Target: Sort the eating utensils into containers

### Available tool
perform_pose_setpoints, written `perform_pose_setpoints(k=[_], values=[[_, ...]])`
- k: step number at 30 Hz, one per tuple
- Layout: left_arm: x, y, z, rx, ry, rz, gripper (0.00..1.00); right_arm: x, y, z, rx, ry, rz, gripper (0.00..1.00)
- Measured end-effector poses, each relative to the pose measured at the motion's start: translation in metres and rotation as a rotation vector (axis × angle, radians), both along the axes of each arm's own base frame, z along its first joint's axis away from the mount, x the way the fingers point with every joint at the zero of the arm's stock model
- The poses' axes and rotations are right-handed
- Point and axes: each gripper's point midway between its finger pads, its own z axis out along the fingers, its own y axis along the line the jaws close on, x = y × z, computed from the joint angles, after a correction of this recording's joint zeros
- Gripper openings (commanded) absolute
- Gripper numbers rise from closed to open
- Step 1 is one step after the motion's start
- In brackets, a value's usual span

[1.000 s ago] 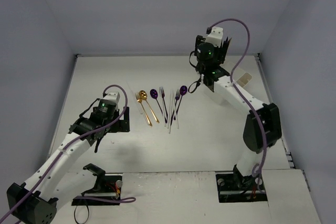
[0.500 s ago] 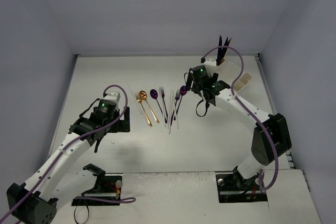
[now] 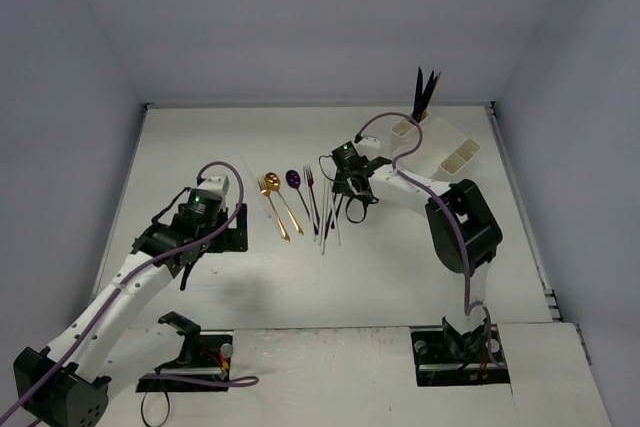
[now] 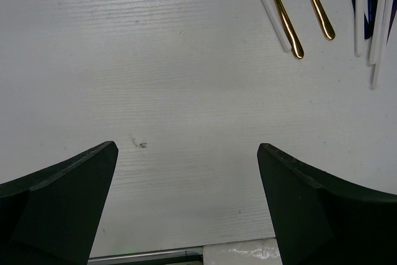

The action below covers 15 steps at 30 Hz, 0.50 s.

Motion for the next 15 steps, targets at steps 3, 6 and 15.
perform_pose_setpoints(k=[3,6,15], values=[[0.0,0.0,0.001,-0.001,-0.003,0.0,0.95,0.007,0.005,-0.007,0.003,0.006,-0.009,0.49],[0.0,0.0,0.002,-0.004,-0.008,0.0,0.95,0.012,0.008,-0.011,0.006,0.006,-0.017,0.48],[0.0,0.0,0.003,-0.007,-0.013,-0.001,0.95,0.027,0.014,-0.029,-0.014,0.007,-0.042,0.31]])
